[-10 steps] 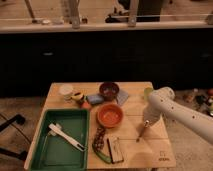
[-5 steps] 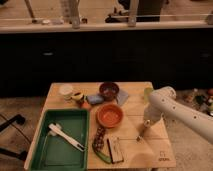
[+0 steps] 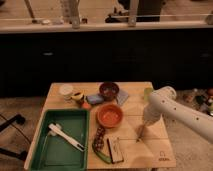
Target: Place fork in red bowl
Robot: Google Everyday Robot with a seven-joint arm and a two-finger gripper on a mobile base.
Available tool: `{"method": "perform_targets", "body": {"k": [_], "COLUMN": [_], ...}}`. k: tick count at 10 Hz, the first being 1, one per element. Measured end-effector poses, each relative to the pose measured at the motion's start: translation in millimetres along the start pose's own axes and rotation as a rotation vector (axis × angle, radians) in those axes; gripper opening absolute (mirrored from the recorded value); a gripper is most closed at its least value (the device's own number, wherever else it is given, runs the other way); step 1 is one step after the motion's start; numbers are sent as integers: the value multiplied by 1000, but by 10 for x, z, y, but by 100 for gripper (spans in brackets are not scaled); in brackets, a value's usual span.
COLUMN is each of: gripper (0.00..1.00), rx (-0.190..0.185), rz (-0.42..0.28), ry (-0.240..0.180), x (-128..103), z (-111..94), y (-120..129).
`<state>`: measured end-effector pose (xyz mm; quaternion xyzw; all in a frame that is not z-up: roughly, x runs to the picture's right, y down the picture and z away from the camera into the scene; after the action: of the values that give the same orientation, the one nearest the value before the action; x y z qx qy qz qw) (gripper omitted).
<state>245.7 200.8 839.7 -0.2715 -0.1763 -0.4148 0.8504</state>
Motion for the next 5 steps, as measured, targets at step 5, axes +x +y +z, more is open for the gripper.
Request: {"method": "perform_targets", "body": {"k": [5], "gripper": [0], "rx": [20], "rz": [-25], "ry": [30], "x": [-59], "z": [-173], "y": [-39]}}
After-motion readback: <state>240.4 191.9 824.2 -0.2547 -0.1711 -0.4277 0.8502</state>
